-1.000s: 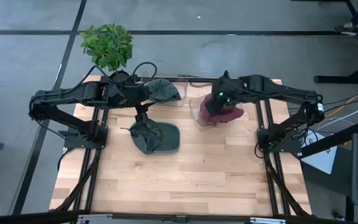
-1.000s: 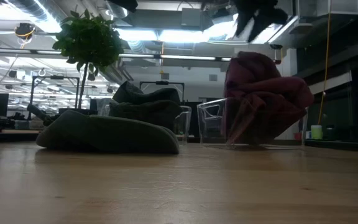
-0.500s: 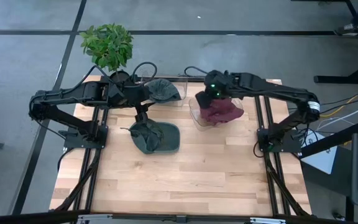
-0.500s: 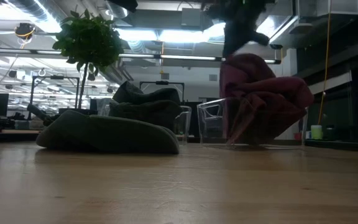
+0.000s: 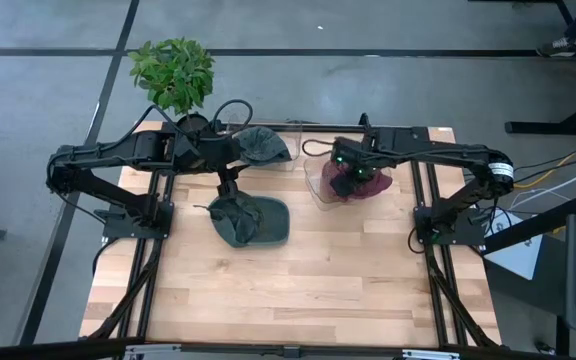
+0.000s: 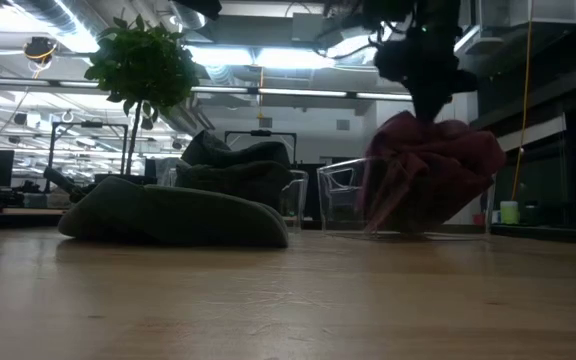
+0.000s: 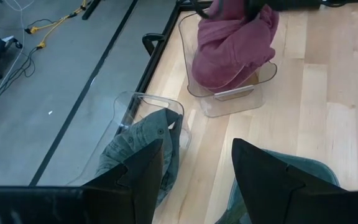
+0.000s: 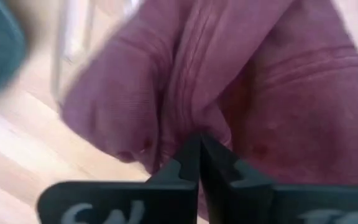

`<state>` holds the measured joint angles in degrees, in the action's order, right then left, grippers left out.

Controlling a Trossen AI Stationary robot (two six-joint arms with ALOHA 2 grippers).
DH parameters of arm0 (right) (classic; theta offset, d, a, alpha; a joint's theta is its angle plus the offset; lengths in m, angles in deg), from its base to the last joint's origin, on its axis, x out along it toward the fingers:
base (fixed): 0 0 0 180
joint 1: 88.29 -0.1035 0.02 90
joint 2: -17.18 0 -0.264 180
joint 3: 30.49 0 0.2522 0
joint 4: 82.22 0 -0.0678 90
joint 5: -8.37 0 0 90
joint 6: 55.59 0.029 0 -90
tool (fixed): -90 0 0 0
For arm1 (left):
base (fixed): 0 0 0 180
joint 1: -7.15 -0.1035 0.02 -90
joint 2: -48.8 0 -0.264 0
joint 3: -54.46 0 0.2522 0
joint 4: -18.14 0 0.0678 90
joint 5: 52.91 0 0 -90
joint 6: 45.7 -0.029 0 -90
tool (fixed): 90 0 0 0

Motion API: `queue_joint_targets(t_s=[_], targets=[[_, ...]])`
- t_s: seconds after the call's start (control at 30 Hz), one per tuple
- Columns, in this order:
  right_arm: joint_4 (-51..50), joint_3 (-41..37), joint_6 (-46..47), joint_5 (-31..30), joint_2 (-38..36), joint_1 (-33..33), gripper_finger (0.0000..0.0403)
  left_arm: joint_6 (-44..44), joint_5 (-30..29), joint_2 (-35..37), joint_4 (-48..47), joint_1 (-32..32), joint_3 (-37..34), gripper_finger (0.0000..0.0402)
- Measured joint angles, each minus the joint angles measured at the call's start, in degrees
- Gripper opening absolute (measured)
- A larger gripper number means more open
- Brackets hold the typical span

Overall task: Pick & Place hat
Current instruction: Put the red cap into the right transparent bin

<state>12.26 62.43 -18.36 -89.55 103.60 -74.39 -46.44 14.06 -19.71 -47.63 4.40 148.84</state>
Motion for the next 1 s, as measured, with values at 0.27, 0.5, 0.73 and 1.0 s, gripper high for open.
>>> queue_joint_targets(t_s=[0.27, 0.5, 0.73, 1.0], targets=[[5.68, -9.34, -0.5, 0.35, 0.07, -0.11, 0.0004, 0.0, 0.0, 0.0, 0.0, 0.0, 0.0, 0.0187], [18.2, -16.97, -1.51, 0.57, -0.05, 1.69, 0.0009, 0.98, 0.03, 0.0, -0.01, 0.0, 0.0, 0.0187], [26.25, -22.51, -1.88, 3.82, -0.17, 4.04, 0.0005, 1.01, 0.07, 0.0, -0.02, 0.01, 0.0, 0.0187], [20.77, -15.95, -6.01, 2.76, -1.65, 5.13, 0.0017, 1.03, 0.13, 0.0, -0.04, 0.01, 0.0, 0.0187]])
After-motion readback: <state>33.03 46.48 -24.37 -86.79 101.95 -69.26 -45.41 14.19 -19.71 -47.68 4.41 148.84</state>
